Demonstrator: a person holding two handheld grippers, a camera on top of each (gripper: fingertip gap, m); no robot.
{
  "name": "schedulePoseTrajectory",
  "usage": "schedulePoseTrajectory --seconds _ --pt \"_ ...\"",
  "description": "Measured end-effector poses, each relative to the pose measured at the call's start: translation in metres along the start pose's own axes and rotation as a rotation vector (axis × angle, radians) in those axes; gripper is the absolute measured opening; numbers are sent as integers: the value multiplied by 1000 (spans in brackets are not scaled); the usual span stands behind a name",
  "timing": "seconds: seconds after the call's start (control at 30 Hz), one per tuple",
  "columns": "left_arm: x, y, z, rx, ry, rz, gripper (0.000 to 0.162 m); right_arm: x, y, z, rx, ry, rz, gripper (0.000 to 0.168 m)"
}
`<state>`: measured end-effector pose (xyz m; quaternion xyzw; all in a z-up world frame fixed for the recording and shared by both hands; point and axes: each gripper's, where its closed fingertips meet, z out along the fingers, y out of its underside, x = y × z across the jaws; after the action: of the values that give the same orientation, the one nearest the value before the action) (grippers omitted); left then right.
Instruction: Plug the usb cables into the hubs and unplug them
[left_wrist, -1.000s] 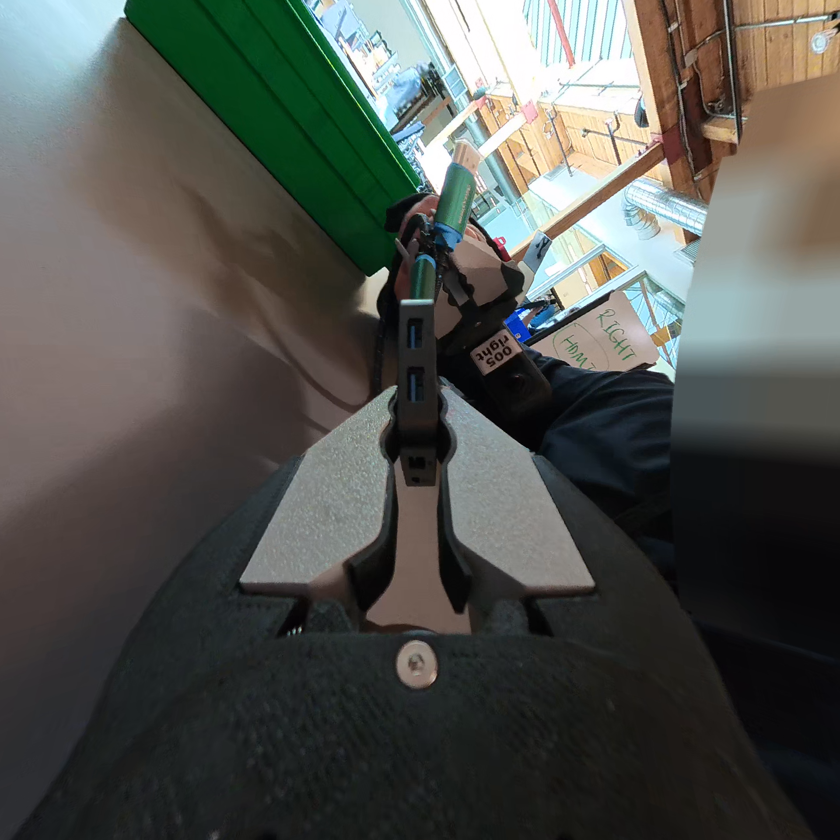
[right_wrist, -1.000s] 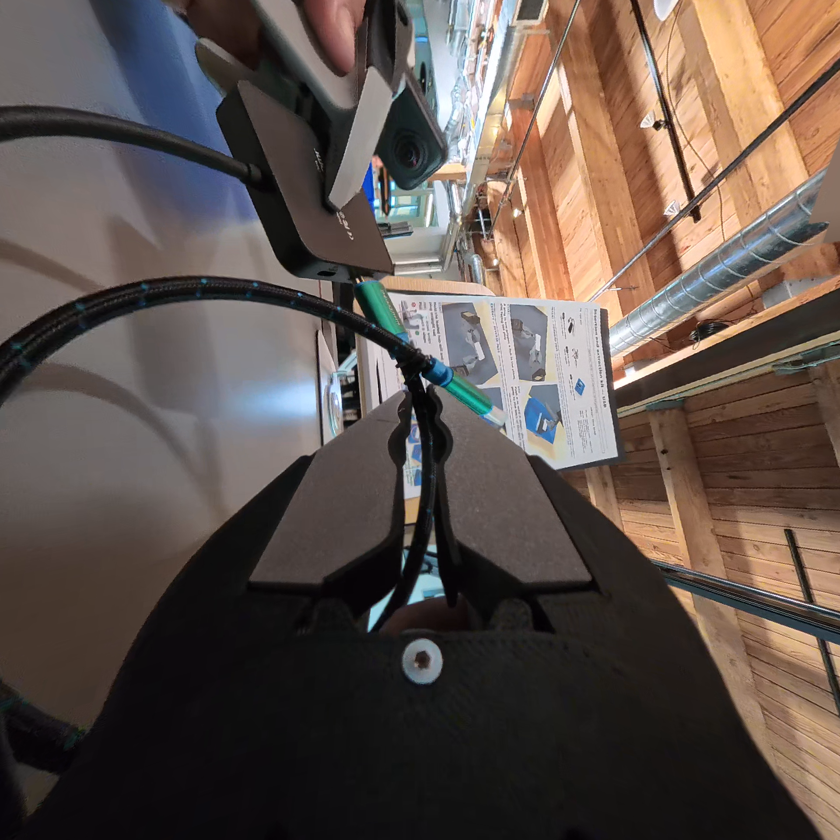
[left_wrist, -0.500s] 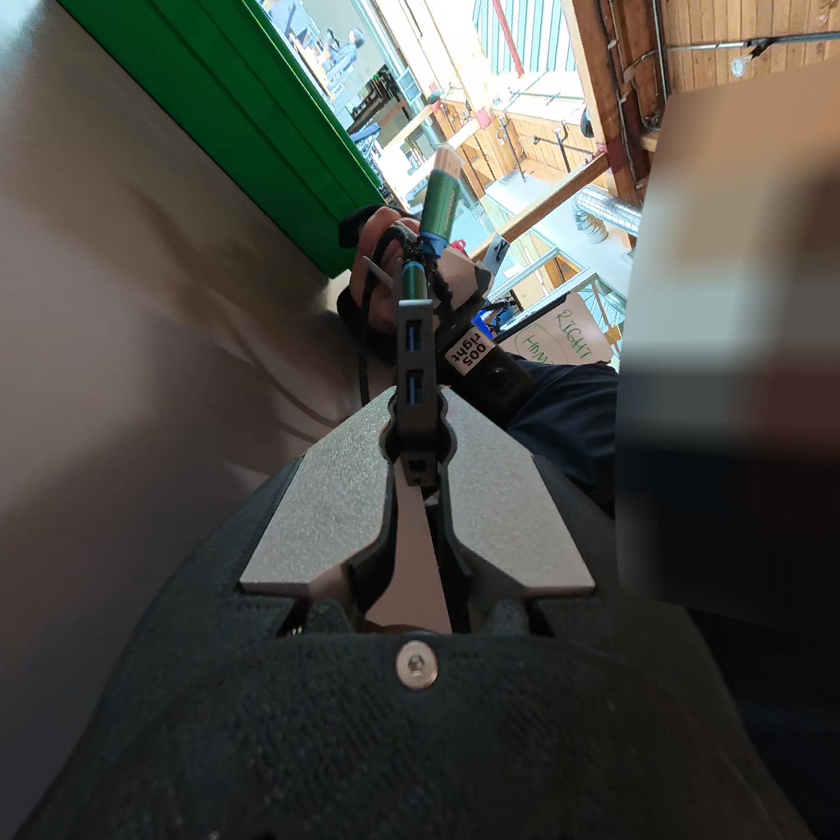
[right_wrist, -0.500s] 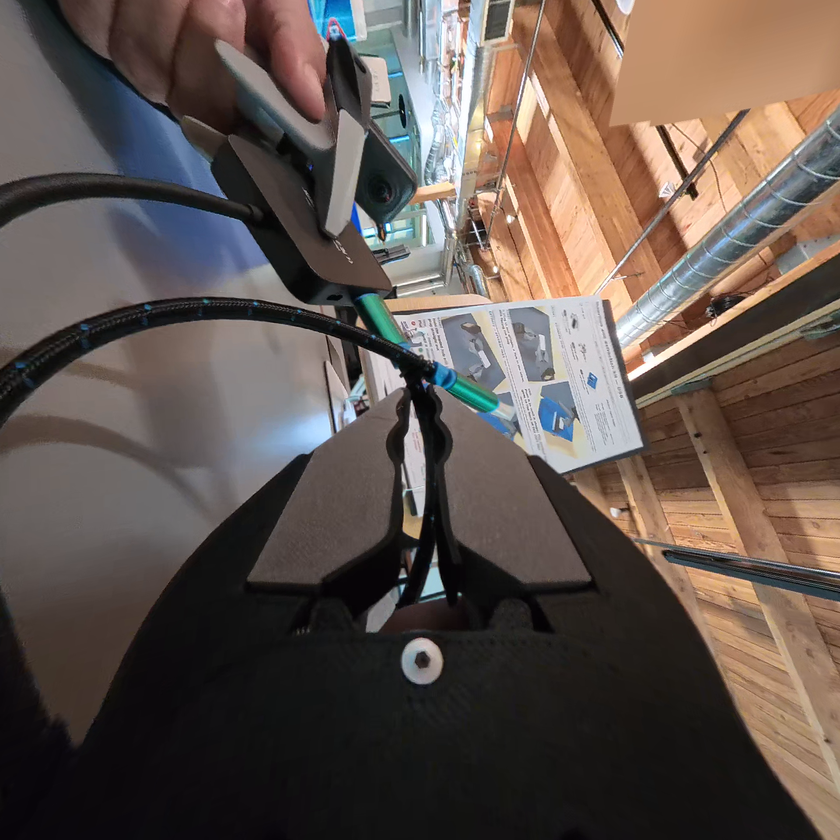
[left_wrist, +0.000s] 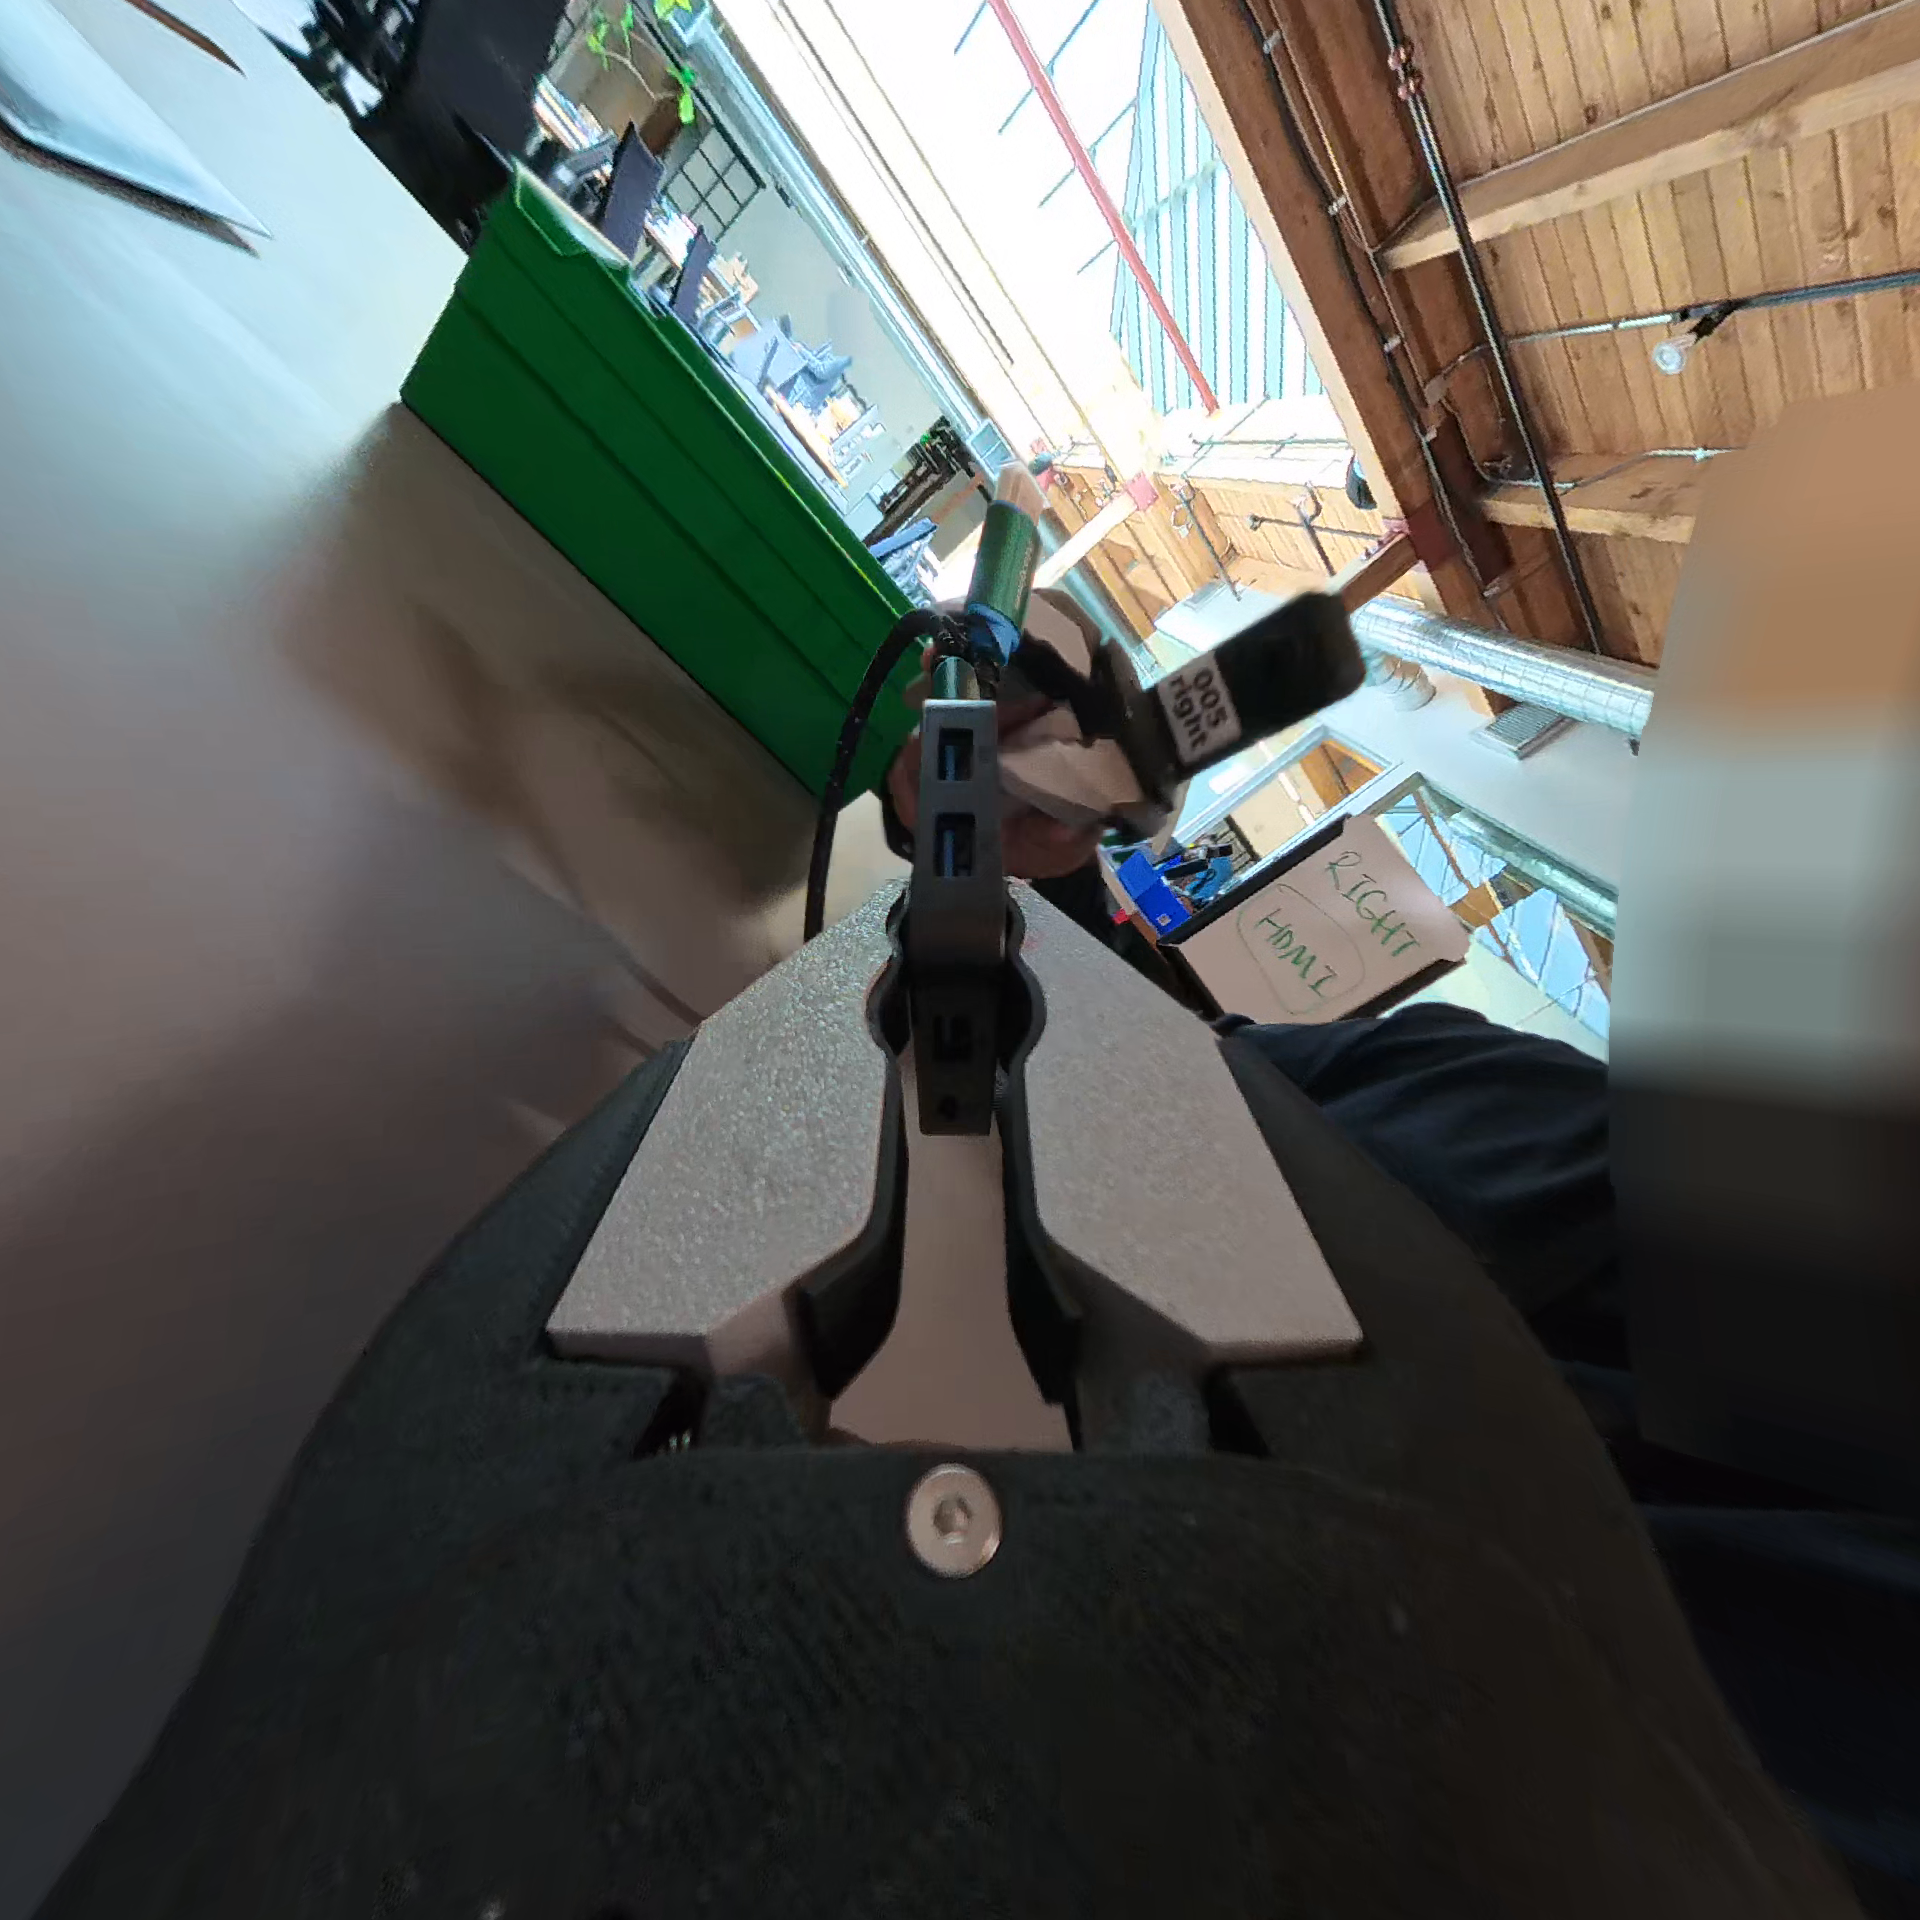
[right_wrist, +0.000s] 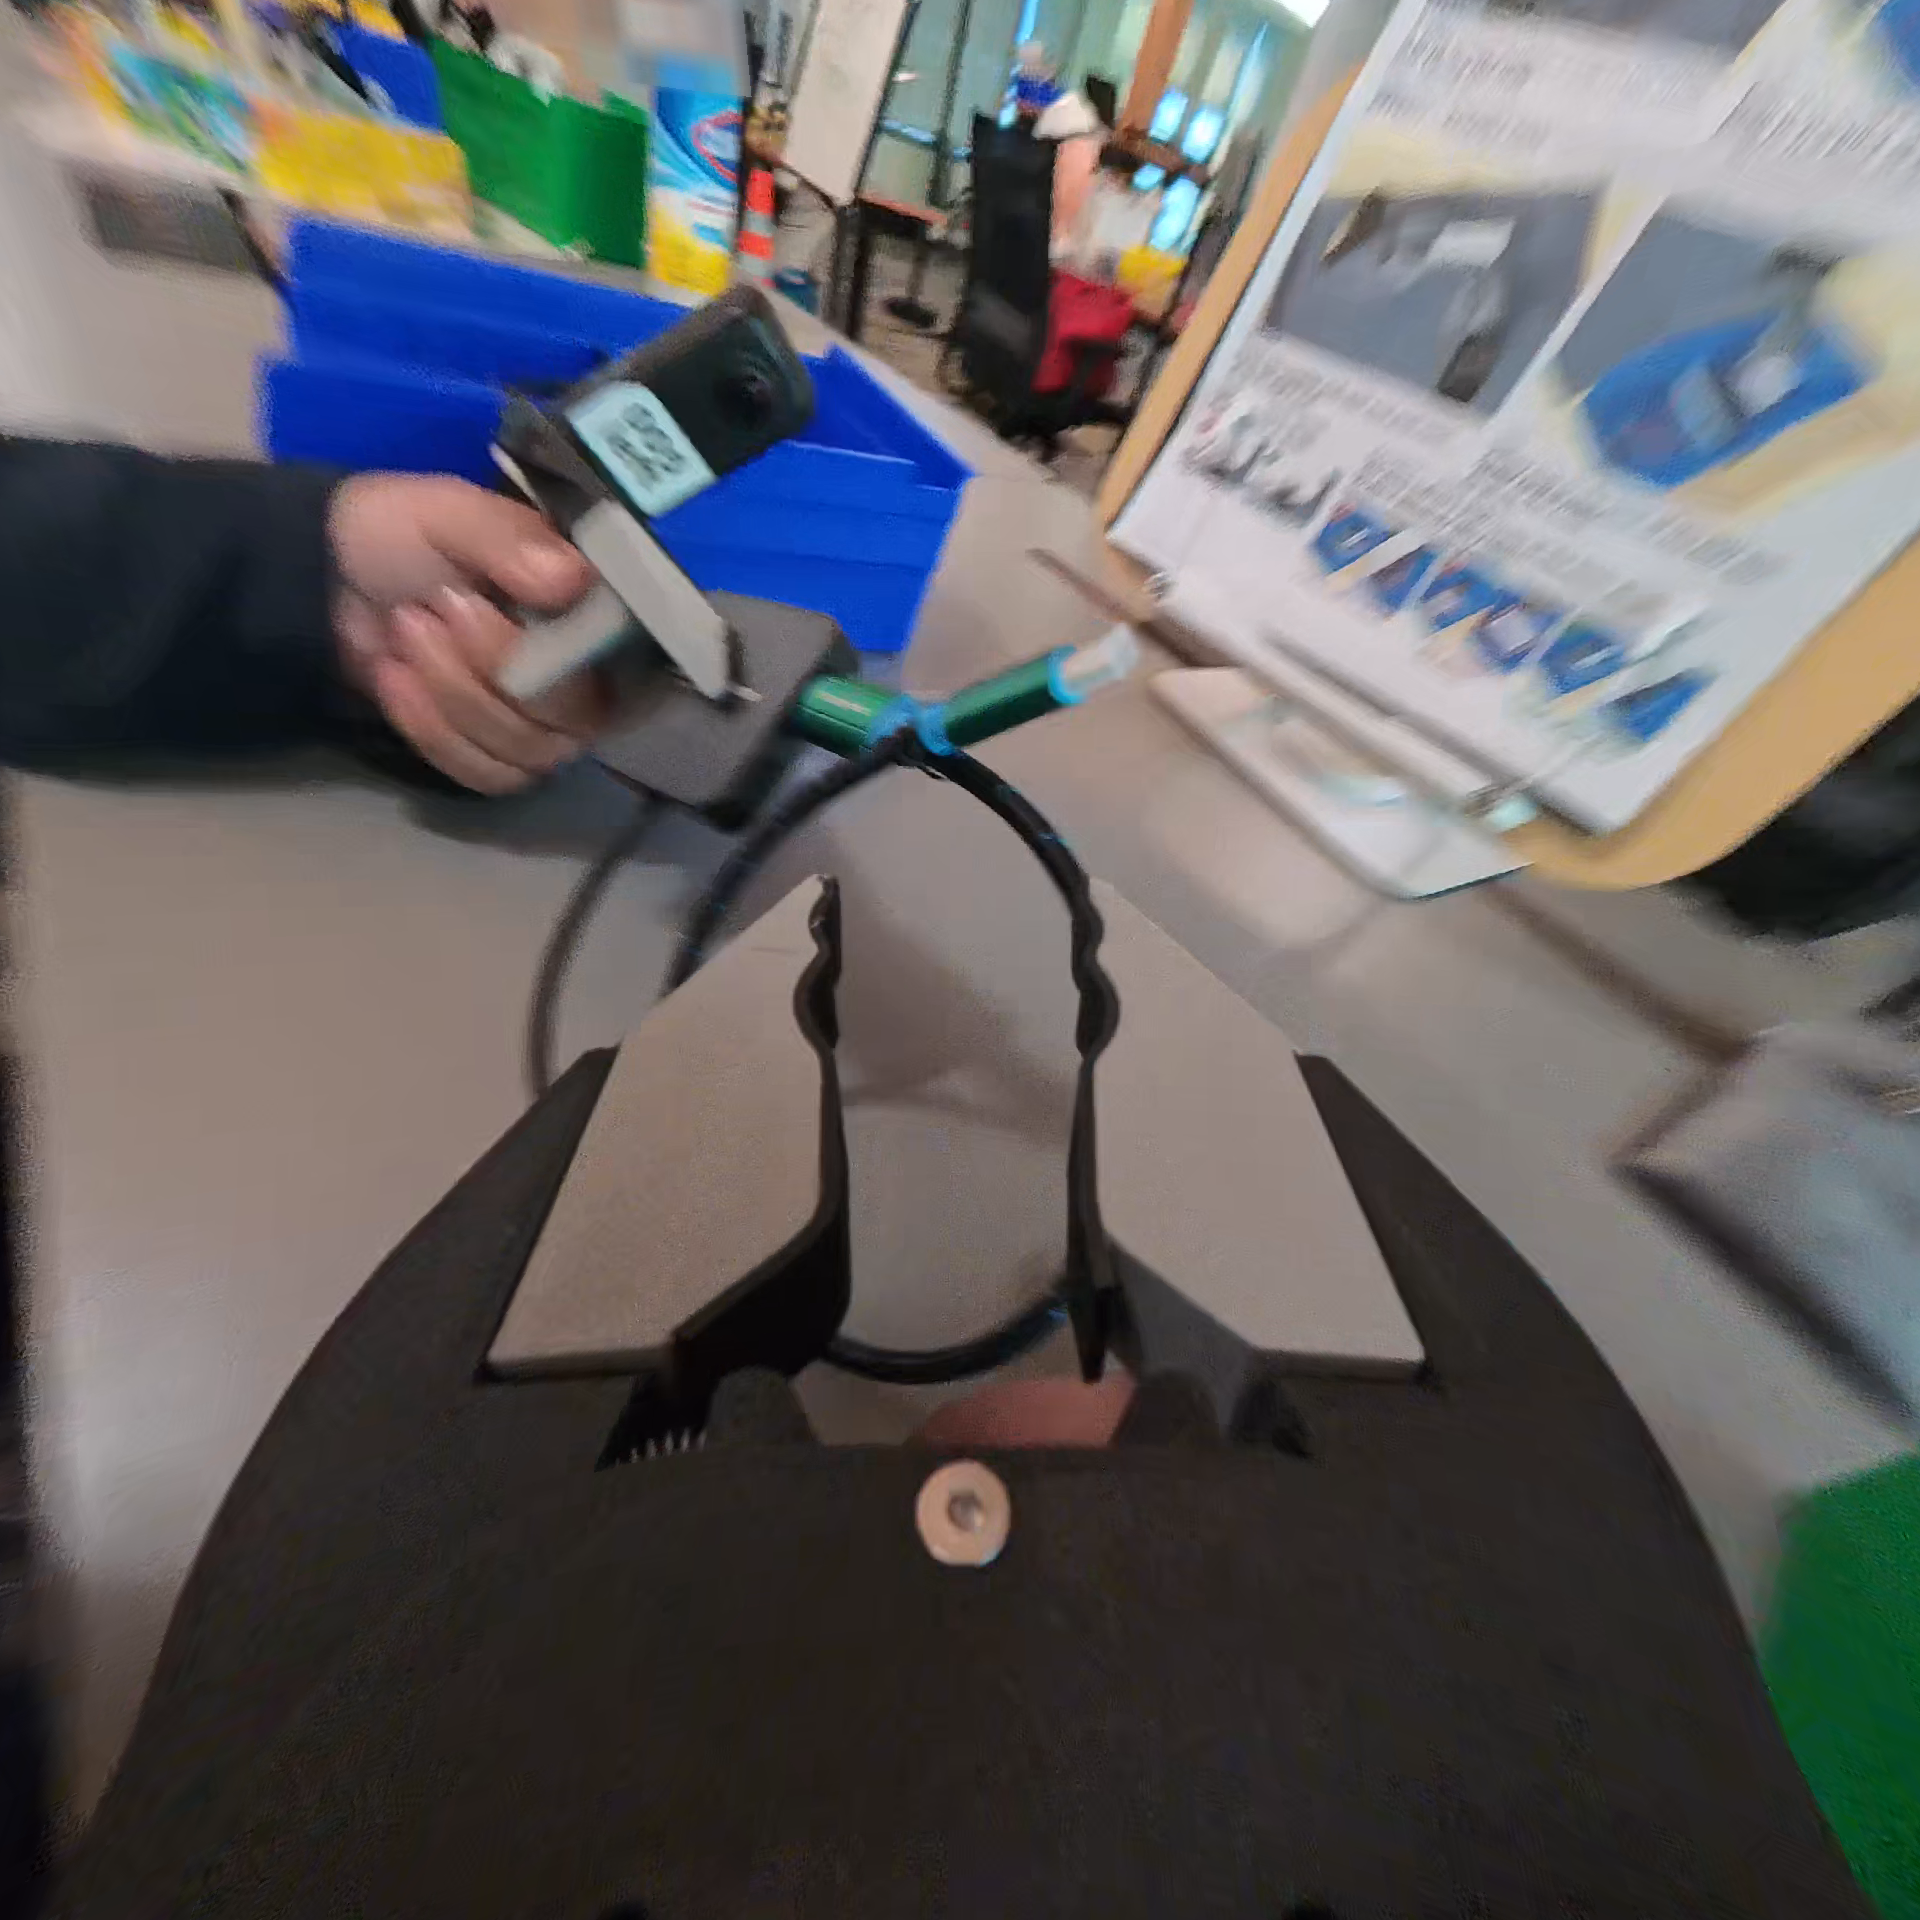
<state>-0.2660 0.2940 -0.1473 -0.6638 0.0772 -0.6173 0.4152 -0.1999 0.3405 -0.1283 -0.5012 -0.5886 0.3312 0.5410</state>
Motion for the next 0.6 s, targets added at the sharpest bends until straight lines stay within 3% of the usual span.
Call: schedulePoseTrajectory --seconds 0.03,0.1,0.23,0.37,0.5,0.6 --pt "1 0 0 -2 -4 19 11 -10 -4 0 -18 -64 95 36" --pt "9 -2 2 8 28 55 11 -28 -14 0 -48 -169 223 44" --pt "23 -12 -1 60 57 127 11 -46 -40 0 -20 -239 376 40" --pt "33 -7 2 43 77 175 11 -50 -21 32 -127 -213 447 49" --pt "30 4 9 -18 55 192 11 -76 -22 57 -95 -349 524 22" --pt "26 2 7 -16 21 201 12 -77 -21 63 -65 -383 571 18"
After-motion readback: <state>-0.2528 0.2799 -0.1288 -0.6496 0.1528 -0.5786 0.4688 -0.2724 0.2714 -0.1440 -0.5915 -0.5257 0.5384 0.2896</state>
